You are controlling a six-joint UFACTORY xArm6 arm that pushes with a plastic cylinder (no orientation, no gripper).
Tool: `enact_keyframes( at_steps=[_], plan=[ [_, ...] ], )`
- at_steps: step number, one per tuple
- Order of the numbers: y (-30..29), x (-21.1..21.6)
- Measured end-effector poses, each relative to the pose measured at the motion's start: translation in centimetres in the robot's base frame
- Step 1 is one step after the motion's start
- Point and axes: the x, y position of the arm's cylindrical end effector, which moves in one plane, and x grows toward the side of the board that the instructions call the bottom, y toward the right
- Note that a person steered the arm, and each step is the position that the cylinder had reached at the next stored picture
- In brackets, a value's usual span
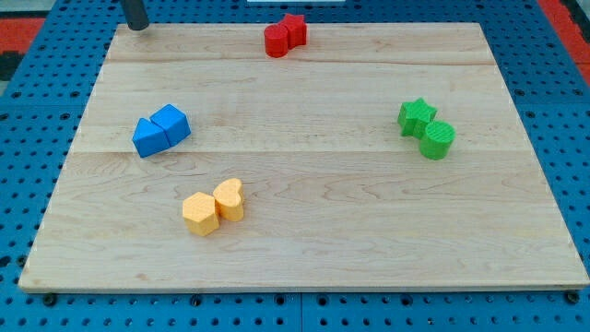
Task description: Slide the red star towards right
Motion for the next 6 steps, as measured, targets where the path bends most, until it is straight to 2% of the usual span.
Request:
enact_keyframes(
  at_steps=[3, 6],
  plan=[
    [0.0, 0.1],
    [3.5, -0.1]
  ],
)
